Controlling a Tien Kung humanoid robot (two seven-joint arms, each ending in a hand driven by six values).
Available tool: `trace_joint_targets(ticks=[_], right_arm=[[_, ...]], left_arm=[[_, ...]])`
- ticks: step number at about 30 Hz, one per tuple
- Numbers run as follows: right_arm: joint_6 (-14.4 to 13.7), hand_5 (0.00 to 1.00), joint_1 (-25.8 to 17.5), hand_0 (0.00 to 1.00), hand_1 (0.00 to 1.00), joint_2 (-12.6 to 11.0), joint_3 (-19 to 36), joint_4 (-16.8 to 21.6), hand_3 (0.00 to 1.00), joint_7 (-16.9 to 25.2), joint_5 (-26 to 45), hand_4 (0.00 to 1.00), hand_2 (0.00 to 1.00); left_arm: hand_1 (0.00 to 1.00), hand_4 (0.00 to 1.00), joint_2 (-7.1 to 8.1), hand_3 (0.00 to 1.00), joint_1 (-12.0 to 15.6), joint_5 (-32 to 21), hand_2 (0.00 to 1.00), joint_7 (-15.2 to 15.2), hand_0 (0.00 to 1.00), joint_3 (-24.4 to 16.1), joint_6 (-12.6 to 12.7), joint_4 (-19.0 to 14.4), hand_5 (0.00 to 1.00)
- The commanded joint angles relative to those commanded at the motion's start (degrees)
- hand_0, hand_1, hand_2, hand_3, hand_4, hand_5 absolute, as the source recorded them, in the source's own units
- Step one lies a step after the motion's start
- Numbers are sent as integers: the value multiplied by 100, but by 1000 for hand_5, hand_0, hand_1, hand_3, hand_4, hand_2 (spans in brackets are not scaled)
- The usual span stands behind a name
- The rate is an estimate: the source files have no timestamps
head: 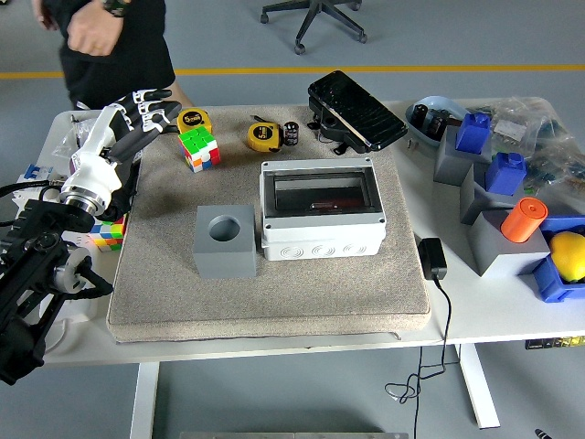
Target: Fetch the battery,place it into the box,close the lid of the box
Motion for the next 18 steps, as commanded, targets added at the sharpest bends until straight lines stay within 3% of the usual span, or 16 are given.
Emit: trace_joint_targets(ticks=[5, 18], right_arm=[[27, 410, 27, 660, 638, -4, -2, 3, 534, -35, -8, 863, 630], [61, 412, 85, 660, 640, -27, -63, -1, 534, -78, 2, 865, 636]], left_arm=[[634, 944, 0, 622, 101, 12, 599, 38, 522, -181, -6, -30, 385], [629, 946, 27, 620, 20, 16, 594, 33, 512, -329, -28, -133, 396]])
